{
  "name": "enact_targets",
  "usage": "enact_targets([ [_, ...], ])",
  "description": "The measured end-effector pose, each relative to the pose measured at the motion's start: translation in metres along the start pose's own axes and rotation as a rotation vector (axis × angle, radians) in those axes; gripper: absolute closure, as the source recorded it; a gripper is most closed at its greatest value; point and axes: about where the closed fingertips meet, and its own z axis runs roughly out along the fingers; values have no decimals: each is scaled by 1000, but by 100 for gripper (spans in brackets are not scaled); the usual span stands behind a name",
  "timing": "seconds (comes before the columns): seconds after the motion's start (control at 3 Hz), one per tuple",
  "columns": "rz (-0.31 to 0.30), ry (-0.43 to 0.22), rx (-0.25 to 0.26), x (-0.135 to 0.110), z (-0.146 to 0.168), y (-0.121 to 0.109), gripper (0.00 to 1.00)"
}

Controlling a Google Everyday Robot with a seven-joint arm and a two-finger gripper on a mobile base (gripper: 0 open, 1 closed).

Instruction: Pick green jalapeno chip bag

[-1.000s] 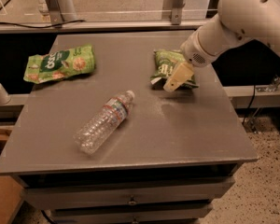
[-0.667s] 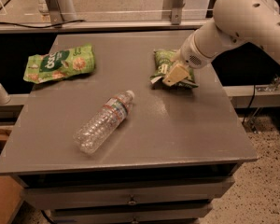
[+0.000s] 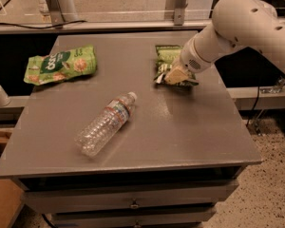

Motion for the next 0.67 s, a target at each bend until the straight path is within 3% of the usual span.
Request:
enact_targets([
  [0.33,-8,-24,6,-9,-5,0,100],
  [0.67,-19,-57,12,-23,-13,-2,100],
])
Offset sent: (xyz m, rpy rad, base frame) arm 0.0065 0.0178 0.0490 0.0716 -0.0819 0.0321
